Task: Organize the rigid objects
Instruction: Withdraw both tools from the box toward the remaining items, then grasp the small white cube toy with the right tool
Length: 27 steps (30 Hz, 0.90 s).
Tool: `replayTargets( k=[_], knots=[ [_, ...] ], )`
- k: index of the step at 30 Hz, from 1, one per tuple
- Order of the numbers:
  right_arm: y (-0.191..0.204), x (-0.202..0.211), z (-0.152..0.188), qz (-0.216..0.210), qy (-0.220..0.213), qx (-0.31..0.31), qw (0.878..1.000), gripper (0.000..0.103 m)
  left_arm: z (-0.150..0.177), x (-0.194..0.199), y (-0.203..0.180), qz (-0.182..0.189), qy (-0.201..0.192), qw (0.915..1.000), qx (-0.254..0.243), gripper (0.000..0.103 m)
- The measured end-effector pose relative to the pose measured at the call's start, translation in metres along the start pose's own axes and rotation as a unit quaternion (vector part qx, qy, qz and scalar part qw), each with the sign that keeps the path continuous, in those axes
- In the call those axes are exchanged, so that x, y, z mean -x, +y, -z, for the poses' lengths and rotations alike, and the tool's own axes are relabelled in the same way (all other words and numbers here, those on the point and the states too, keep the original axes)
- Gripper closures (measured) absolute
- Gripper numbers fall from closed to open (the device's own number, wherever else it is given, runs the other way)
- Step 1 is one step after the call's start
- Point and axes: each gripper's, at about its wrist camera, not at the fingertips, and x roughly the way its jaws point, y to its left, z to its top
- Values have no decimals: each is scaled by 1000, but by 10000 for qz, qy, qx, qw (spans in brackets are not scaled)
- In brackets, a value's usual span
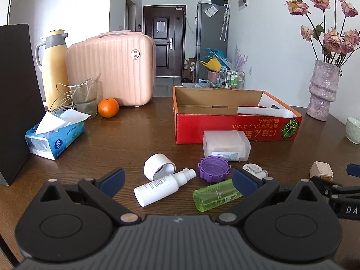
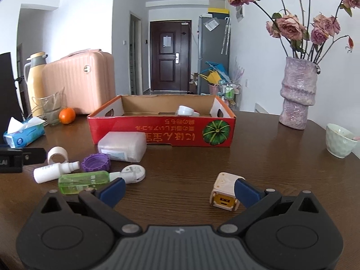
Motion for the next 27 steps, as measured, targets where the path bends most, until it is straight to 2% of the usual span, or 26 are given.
replayTargets(
  k=[8, 13, 18, 20, 22, 24, 26, 27],
  knots=[
    [-26, -28, -2, 513, 353, -263, 9977, 0, 0, -4, 3, -31, 90, 9999, 60, 0],
    [-37, -59, 2, 778, 645, -189, 9947, 6, 0, -6, 5, -55, 123, 9999, 95, 0],
    [-39, -77, 1, 907, 706, -232, 9931, 10, 0, -9, 5, -105, 170, 9997, 115, 0],
    [-37, -83, 0, 932, 730, -204, 9928, 16, 0, -11, 5, -127, 187, 9997, 119, 0],
    [-38, -87, 1, 937, 820, -248, 9919, 28, 0, -12, 5, -150, 210, 9996, 118, 0],
    [-43, -88, 2, 917, 858, -426, 9912, 32, 0, -13, 6, -163, 222, 9995, 120, 0],
    [-48, -87, 3, 897, 847, -581, 9907, 48, 1, -13, 6, -176, 221, 9995, 114, 0],
    [-50, -86, 3, 819, 833, -639, 9911, 62, 1, -13, 6, -181, 220, 9995, 111, 0]
  ],
)
